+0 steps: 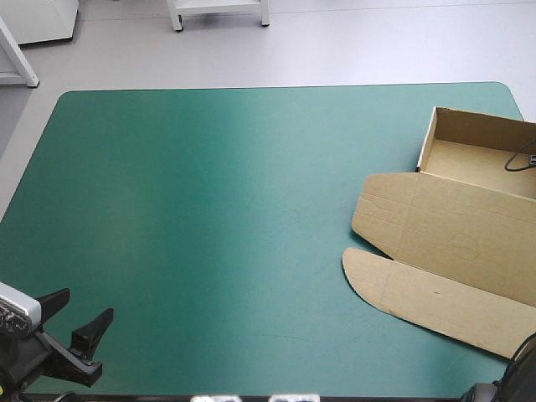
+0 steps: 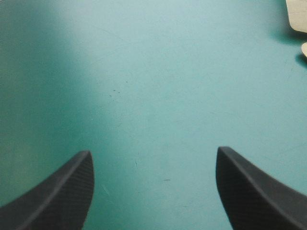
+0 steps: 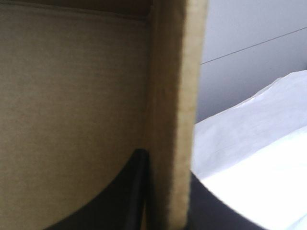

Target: Fold the box

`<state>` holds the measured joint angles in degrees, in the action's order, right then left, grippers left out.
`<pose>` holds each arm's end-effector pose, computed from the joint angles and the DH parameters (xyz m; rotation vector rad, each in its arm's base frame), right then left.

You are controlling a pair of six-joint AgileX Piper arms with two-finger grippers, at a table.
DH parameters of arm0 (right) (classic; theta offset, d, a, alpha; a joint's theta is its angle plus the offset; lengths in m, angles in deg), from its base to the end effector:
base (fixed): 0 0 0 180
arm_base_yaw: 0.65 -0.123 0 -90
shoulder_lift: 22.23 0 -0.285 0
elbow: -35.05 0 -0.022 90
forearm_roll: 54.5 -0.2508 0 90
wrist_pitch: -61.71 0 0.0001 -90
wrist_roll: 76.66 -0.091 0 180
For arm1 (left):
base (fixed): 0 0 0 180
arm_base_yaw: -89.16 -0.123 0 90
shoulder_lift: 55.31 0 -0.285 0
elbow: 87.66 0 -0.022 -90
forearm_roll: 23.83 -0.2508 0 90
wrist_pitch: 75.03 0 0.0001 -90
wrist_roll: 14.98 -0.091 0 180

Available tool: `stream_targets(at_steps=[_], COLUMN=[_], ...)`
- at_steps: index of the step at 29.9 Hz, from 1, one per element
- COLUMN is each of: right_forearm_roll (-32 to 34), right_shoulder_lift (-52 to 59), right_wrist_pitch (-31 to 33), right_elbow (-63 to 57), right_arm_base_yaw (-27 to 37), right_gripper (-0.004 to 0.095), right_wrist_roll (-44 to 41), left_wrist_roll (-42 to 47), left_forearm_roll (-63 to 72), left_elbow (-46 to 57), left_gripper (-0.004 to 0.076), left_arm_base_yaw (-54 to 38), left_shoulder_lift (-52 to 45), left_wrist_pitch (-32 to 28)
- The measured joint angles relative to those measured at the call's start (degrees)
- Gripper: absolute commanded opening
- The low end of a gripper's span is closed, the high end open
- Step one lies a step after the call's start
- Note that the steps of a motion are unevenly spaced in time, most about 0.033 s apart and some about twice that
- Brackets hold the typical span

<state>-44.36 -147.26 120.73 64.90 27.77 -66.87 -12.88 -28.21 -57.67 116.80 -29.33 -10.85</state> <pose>0.3936 -0.2286 0.2749 0.3671 2.7161 -0.4294 0.0187 -0.0027 0.3608 0.4582 2.0516 -0.2211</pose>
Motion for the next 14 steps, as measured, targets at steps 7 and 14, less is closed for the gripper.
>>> stream_targets(at_steps=[7, 14], right_forearm_roll=[-3.7, -3.8], right_shoulder_lift=[-0.1, 1.1], right_wrist_pitch=[-0.9, -1.7], right_elbow=[-0.1, -0.1], right_arm_base_yaw=[-0.1, -0.1], right_gripper=[0.0586, 0.0536], right_wrist_roll=[2.6, 1.8], left_wrist_roll=[0.0, 0.0], left_forearm_roll=[-0.1, -2.0], left_elbow=[0.0, 0.0], left_gripper=[0.0511, 0.0511], left_arm_base_yaw=[0.0, 0.0], left_shoulder_lift=[0.0, -0.1], left_wrist_pitch=[0.0, -0.7])
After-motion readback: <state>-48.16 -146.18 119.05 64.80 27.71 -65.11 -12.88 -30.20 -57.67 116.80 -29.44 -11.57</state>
